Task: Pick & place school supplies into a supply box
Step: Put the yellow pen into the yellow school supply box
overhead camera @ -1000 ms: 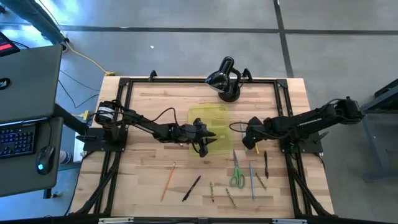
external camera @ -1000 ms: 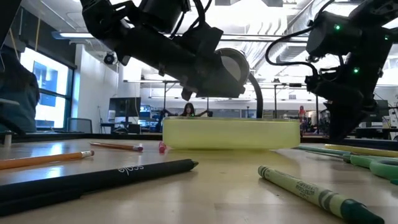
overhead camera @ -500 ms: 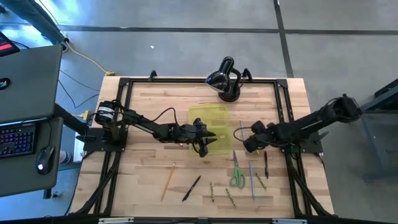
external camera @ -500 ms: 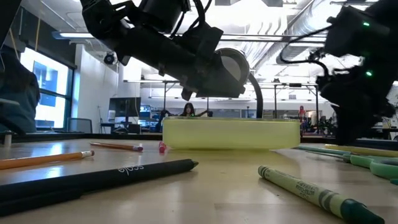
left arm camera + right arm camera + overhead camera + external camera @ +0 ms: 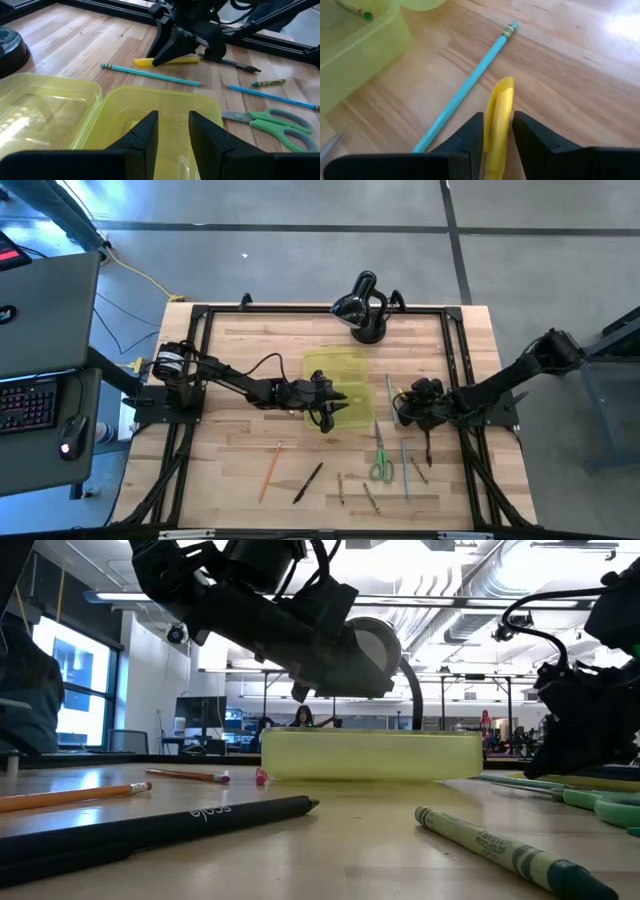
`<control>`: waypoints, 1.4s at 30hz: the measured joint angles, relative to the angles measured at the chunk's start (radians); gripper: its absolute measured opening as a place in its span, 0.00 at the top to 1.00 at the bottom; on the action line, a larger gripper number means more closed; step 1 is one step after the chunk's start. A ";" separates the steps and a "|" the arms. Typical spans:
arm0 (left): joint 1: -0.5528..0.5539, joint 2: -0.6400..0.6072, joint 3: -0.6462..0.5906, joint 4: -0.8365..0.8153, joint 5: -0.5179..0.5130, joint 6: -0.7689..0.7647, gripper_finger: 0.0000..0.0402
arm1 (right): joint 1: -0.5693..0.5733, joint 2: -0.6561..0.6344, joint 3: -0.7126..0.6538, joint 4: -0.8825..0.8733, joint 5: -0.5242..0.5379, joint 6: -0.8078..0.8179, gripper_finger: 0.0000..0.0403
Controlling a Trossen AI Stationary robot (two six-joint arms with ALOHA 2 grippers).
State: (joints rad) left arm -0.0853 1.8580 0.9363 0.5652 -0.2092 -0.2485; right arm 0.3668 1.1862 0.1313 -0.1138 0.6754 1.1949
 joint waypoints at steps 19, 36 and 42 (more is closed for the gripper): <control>0.000 0.000 0.000 0.001 -0.002 -0.048 0.65 | 0.000 0.005 0.034 0.037 -0.031 -0.232 0.82; 0.000 0.004 0.000 -0.037 -0.004 -0.048 0.65 | -0.016 0.003 0.034 0.058 -0.111 -0.391 0.79; 0.000 0.005 0.000 -0.054 -0.004 -0.047 0.65 | -0.013 0.002 -0.002 0.073 -0.090 -0.392 0.76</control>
State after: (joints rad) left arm -0.0856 1.8633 0.9360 0.5116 -0.2134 -0.2958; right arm 0.3534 1.1885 0.1294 -0.0411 0.5858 0.8026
